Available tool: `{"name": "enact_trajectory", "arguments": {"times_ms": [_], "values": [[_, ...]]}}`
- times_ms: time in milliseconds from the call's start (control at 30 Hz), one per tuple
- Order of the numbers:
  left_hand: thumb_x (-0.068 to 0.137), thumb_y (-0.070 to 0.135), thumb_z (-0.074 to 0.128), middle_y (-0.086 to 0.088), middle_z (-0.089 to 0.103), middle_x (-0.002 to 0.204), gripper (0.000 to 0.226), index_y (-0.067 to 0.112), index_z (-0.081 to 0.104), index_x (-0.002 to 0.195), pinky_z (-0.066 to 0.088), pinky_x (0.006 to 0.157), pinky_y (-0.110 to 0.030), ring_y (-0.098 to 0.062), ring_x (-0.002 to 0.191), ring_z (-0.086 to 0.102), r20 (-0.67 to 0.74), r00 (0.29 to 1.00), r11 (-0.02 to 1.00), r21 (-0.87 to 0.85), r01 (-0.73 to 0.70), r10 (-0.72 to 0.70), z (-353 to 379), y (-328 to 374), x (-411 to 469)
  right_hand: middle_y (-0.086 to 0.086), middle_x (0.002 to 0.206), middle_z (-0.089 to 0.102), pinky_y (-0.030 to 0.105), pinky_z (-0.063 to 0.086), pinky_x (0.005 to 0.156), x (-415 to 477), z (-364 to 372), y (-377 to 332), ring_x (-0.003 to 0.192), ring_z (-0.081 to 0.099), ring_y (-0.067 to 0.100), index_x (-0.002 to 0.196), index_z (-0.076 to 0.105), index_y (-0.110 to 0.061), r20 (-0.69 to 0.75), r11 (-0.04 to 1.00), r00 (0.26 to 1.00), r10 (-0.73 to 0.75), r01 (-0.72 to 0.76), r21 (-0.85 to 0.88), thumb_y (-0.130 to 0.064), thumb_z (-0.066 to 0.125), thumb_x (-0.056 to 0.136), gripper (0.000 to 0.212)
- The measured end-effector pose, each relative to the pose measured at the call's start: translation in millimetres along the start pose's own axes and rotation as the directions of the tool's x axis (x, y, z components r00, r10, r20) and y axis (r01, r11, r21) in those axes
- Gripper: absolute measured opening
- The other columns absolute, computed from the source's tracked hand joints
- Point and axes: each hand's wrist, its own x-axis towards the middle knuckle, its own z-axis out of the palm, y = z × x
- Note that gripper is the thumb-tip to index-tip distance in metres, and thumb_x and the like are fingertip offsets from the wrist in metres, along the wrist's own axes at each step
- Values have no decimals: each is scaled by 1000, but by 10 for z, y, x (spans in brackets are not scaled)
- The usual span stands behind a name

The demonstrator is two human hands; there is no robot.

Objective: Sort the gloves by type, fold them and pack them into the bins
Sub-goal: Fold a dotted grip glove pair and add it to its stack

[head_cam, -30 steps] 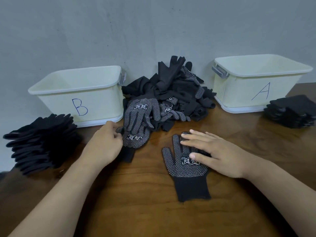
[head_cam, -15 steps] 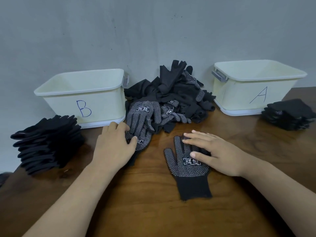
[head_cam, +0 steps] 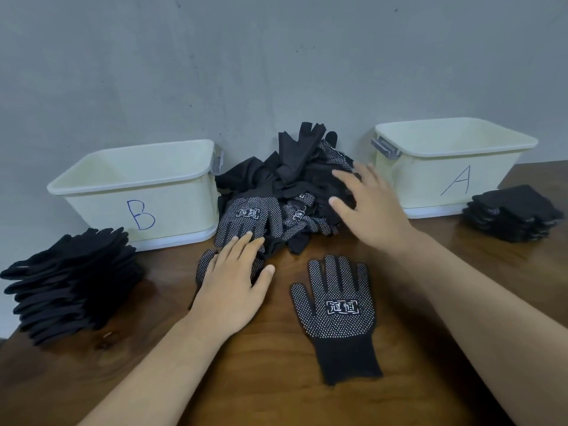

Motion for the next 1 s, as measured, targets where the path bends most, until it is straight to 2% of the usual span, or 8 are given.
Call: {"name": "enact_trajectory", "arguments": {"times_ms": [133, 233, 467, 567, 667, 767, 867, 1000], "values": [[106, 61, 38, 19, 9, 176, 66, 40, 22, 166, 12, 133, -43, -7, 162, 1, 25, 1000, 1000, 14, 6, -6, 9, -9, 2, -1, 174, 29, 56, 20, 130, 276, 82, -12, 163, 17, 28, 163, 38, -35, 57, 992, 994, 89, -93, 81, -55, 46, 107, 60], [105, 62, 37, 20, 7, 175, 66, 41, 21, 166, 12, 133, -43, -6, 162, 0, 30, 999, 1000, 2, 12, -12, 9, -24, 18, 1, 166, 44, 54, 30, 126, 333, 101, -11, 156, 34, 26, 161, 44, -22, -47, 974, 995, 92, -80, 212, -50, 48, 104, 64], [105, 64, 35, 23, 2, 175, 67, 44, 17, 166, 8, 133, -39, -5, 162, -3, 35, 999, 999, 30, 15, -16, 21, -24, 9, -11, 159, 51, 25, 30, 126, 319, -476, -64, 148, 43, 0, 155, 54, -24, -266, 862, 960, 85, 63, 503, -33, 62, 105, 51], [104, 65, 35, 23, 2, 175, 68, 43, 18, 166, 8, 133, -38, -4, 162, -4, 36, 999, 999, 45, 6, -8, 26, -34, 8, -24, 129, 68, 12, 39, 112, 191, -802, -172, 119, 55, -20, 128, 72, -34, -41, 876, 994, -100, 108, 470, -29, 65, 106, 24], [102, 71, 30, 22, 3, 175, 71, 43, 20, 166, 9, 133, -39, -4, 162, -3, 35, 999, 999, 45, -8, 7, 44, -59, -12, -13, 100, 79, 31, 52, 101, 97, -1038, -206, 96, 71, 2, 102, 82, -30, 351, 943, 917, -187, 67, 326, -42, 66, 103, 20], [93, 77, 19, 22, 6, 175, 80, 43, 21, 166, 11, 133, -40, -4, 162, -2, 35, 999, 998, 53, -18, 16, 61, -79, -5, -8, 89, 77, 31, 54, 85, 77, -1063, -159, 83, 70, 12, 95, 81, -27, 330, 947, 930, -162, 53, 317, -41, 65, 103, 23], [92, 76, 19, 20, 8, 175, 82, 42, 23, 166, 11, 133, -40, -5, 162, 0, 27, 999, 998, 64, -24, 23, 67, -81, -8, -17, 89, 75, 11, 47, 73, 82, -960, -121, 78, 64, -6, 99, 79, -28, 265, 948, 950, -163, 77, 307, -32, 67, 103, 14], [91, 75, 19, 20, 7, 175, 82, 41, 22, 166, 7, 129, -33, -5, 162, 1, 33, 999, 997, 76, -22, 20, 49, -48, -41, -17, 94, 76, 31, 57, 89, 139, -762, -40, 86, 68, -1, 97, 79, -33, 325, 974, 935, -140, 71, 215, -33, 69, 99, 11]]}}
